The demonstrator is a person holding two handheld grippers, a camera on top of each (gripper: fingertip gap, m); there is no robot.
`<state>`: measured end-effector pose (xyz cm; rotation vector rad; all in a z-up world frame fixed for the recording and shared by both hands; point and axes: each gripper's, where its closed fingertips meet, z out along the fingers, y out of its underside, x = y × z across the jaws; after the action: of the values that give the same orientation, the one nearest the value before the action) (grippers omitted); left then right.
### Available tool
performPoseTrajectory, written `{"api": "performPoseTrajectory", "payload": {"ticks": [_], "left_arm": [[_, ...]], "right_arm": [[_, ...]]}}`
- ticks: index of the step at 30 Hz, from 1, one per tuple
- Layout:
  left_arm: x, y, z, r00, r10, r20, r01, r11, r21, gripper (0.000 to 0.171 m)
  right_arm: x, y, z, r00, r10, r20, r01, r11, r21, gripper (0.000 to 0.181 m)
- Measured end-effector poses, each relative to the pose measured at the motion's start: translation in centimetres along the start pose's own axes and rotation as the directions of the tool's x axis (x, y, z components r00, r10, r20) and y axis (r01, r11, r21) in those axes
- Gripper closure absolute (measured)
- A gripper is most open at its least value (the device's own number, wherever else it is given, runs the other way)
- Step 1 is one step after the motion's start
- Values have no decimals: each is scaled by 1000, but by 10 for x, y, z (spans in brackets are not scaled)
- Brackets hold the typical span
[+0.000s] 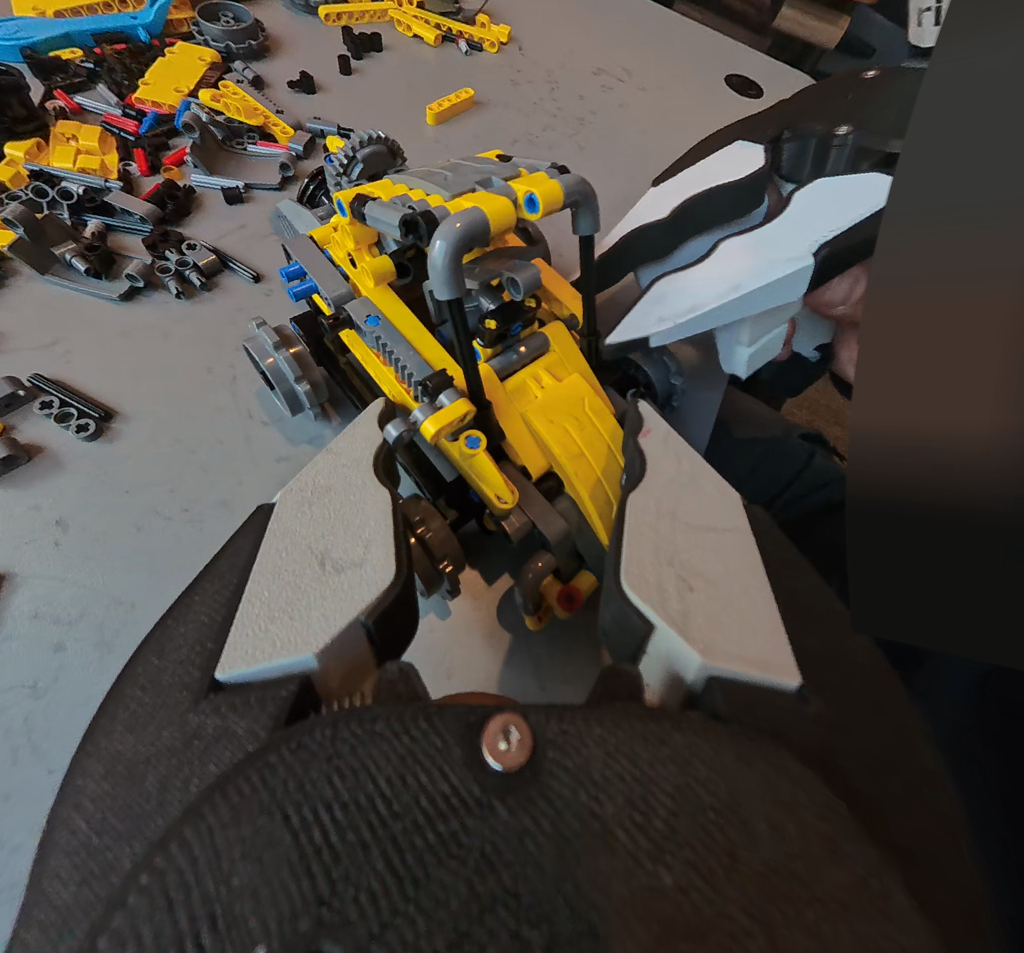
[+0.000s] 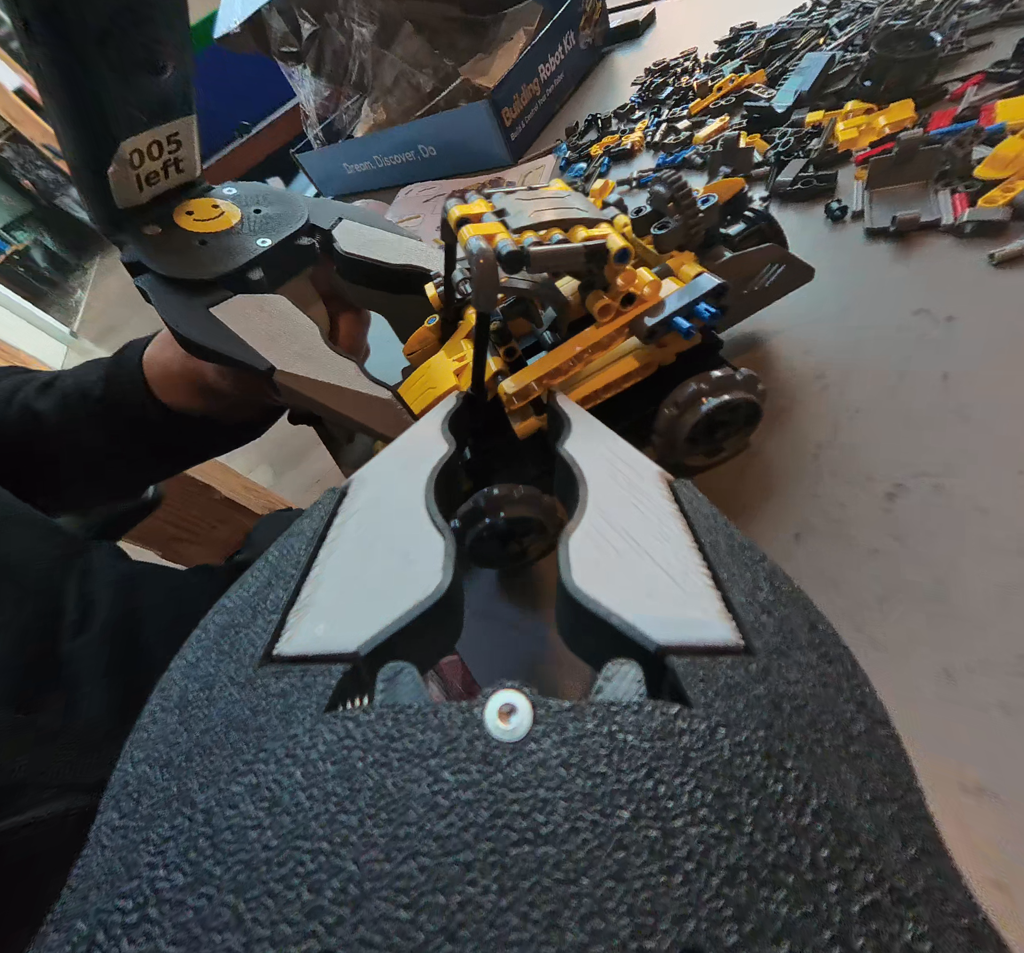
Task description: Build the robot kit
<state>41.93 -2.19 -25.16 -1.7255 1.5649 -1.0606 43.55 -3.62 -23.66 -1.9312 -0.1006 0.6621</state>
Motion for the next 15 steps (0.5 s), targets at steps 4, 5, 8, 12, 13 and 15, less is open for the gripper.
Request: {"api": "performPoseTrajectory", "payload": {"ticks": [4,5,8,12,13,15], "left_arm": [[0,0,-1,1000,-2,-2,2,1000,4,92],[0,0,-1,1000,0,-3,0,1000,3,92],[0,0,0,1000,0,-1,0,1000,3,92],[1,0,-1,1000,0,-3,0,1000,2,92],[1,0,-1,1000,0,-3,0,1000,2,92],[1,0,0,1000,1,-7,-1,1000,2,92]], "right_arm": [[5,1,-5,995,-76,-70,76,997,3,150],[3,1,-4,992,-102,-71,102,995,0,152],[2,1,-4,987,-138,-83,137,990,-7,156],[-2,-4,-6,980,-183,-82,185,983,17,164],[-4,-6,-8,974,-208,-86,211,977,26,169],[0,-7,-8,962,-245,-120,249,968,13,172]]}}
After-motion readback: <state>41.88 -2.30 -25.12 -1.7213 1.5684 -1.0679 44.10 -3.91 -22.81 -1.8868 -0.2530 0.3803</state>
